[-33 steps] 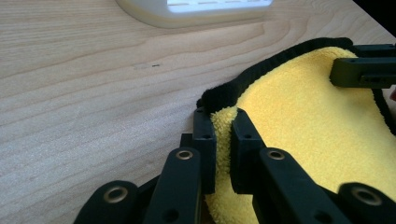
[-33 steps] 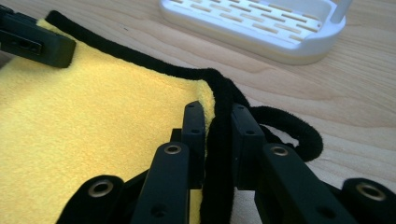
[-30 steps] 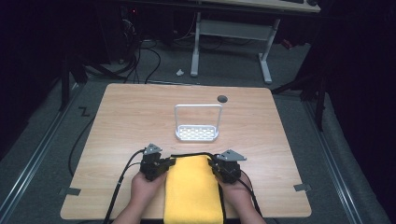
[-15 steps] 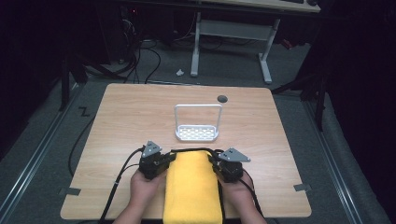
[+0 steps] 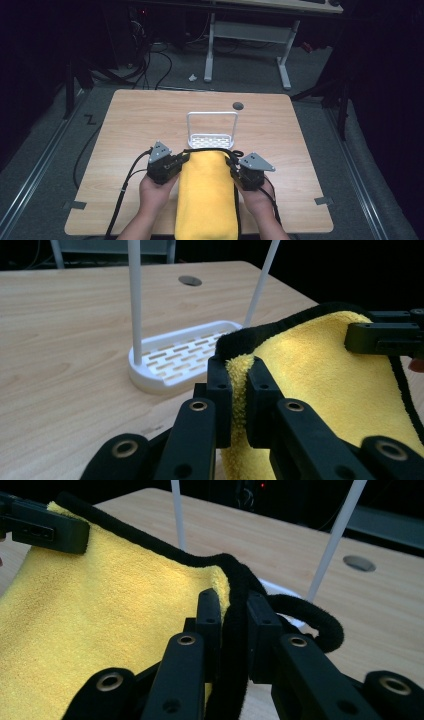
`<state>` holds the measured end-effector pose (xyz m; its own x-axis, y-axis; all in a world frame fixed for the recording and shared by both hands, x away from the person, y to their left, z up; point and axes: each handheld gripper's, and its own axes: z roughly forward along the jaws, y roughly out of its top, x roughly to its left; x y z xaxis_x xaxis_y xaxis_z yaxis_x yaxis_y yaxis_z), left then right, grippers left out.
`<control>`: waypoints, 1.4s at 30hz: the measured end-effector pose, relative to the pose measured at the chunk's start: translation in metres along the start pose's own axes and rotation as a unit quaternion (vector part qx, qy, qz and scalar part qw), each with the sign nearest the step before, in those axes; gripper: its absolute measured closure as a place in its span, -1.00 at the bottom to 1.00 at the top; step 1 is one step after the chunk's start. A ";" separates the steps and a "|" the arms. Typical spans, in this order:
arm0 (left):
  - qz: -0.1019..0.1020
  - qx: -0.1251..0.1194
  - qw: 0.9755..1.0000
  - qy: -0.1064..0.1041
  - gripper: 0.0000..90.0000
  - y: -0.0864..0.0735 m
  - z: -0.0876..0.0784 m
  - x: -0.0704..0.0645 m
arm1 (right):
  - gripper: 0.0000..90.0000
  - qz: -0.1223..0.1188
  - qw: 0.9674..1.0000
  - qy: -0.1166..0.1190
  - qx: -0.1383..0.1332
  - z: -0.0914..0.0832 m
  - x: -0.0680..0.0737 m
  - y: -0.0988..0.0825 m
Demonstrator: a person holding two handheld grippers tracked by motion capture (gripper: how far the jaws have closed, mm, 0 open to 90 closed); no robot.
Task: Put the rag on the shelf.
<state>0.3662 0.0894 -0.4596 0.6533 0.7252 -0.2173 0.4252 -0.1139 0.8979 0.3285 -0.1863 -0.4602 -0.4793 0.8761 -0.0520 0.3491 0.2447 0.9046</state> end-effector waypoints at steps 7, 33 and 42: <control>-0.003 -0.018 1.000 -0.001 0.85 0.015 -0.002 -0.001 | 0.78 0.001 1.000 -0.002 -0.022 -0.006 -0.005 0.013; 0.035 -0.103 0.994 0.005 0.87 0.099 -0.031 -0.013 | 0.78 -0.021 0.993 -0.017 -0.115 -0.037 -0.012 0.093; 0.056 -0.129 0.990 0.014 0.87 0.131 -0.037 -0.014 | 0.78 -0.030 0.990 -0.029 -0.136 -0.043 -0.017 0.117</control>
<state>0.3894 0.0892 -0.3248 0.6682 0.7369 -0.1027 0.1748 -0.0213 0.9844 0.3429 -0.1909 -0.3350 -0.4426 0.8877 -0.1268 0.0874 0.1835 0.9791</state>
